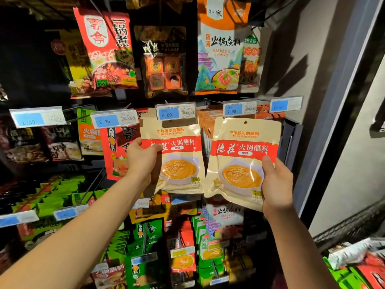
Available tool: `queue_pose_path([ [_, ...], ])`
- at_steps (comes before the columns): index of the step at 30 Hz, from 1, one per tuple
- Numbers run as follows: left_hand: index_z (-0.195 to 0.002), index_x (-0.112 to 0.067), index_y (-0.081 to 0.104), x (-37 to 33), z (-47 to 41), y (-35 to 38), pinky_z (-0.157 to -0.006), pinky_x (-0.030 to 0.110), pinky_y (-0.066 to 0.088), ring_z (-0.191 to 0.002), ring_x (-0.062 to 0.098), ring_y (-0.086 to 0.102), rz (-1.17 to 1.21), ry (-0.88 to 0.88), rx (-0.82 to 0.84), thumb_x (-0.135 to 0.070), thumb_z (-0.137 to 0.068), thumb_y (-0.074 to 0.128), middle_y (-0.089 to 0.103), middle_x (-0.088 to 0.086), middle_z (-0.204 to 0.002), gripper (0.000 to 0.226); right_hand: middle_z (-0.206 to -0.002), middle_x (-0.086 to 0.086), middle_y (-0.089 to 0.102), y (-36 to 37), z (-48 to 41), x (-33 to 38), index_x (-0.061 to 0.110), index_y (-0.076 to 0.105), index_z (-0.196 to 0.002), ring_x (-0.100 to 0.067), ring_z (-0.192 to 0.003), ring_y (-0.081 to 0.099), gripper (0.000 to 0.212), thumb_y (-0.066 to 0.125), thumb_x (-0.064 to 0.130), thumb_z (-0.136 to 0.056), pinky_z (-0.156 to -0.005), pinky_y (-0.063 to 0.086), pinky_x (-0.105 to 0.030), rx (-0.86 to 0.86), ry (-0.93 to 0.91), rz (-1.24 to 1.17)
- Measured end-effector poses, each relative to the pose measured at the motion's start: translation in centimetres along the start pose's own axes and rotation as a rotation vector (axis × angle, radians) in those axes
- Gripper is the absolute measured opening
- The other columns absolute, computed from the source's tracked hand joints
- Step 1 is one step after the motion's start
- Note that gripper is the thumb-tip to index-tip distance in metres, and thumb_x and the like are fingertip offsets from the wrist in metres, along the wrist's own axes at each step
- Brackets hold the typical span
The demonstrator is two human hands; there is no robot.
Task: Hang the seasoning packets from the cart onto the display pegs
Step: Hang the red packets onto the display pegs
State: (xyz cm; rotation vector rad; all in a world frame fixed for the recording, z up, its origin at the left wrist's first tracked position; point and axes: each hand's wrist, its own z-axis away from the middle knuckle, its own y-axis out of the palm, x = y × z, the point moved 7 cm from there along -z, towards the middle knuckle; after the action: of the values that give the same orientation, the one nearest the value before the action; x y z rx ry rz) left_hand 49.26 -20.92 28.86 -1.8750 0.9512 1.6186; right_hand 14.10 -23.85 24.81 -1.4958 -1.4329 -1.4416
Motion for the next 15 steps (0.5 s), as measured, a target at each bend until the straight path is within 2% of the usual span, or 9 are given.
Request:
queue_pose_path([
  [3,-0.111,-0.016,0.065,0.0,-0.1,0.3,-0.060,0.026,0.049,-0.079,0.013,0.071,0.002,-0.004,-0.006,-0.006,-0.091,0.072,0.074,-0.002,-0.094,0.024,-0.112,-0.002,0.077,-0.2,-0.2,0.2,0.015,0.071,-0.122,-0.024,-0.106,0.073,0.029,0.048,0.026,-0.110,-0.097,0.058,-0.050,0.004,-0.015,0.005],
  [6,-0.109,-0.017,0.064,0.2,-0.4,0.3,-0.062,0.029,0.051,-0.080,0.015,0.070,-0.019,-0.018,-0.030,-0.007,-0.091,0.072,0.073,-0.001,-0.094,0.022,-0.112,-0.002,0.077,-0.4,-0.3,0.4,0.014,0.071,-0.122,-0.024,-0.106,0.073,0.029,0.048,0.026,-0.110,-0.097,0.058,-0.050,0.003,-0.025,-0.002],
  [9,-0.108,-0.016,0.065,0.4,-1.0,0.1,-0.069,0.030,0.053,-0.083,0.014,0.068,-0.107,0.025,-0.058,-0.010,-0.092,0.071,0.071,-0.004,-0.092,0.018,-0.111,0.000,0.078,-0.5,-0.3,0.6,0.015,0.072,-0.122,-0.023,-0.106,0.073,0.028,0.048,0.025,-0.109,-0.094,0.059,-0.045,0.003,-0.020,-0.020],
  [12,-0.115,-0.013,0.067,0.5,-1.4,-0.2,-0.067,0.028,0.048,-0.090,0.019,0.067,-0.238,0.082,-0.060,-0.020,-0.094,0.073,0.071,-0.001,-0.099,0.023,-0.108,0.002,0.078,-0.1,-0.1,0.9,0.018,0.072,-0.120,-0.020,-0.103,0.074,0.028,0.048,0.026,-0.110,-0.085,0.060,-0.036,0.032,-0.004,-0.036],
  [15,-0.116,-0.015,0.064,0.5,-1.3,-0.5,-0.067,0.030,0.047,-0.094,0.023,0.068,-0.320,0.104,-0.011,-0.021,-0.095,0.072,0.071,0.002,-0.105,0.023,-0.108,0.003,0.079,1.5,0.5,0.4,0.021,0.071,-0.121,-0.017,-0.101,0.075,0.027,0.048,0.027,-0.110,-0.085,0.061,-0.037,0.109,0.028,-0.062],
])
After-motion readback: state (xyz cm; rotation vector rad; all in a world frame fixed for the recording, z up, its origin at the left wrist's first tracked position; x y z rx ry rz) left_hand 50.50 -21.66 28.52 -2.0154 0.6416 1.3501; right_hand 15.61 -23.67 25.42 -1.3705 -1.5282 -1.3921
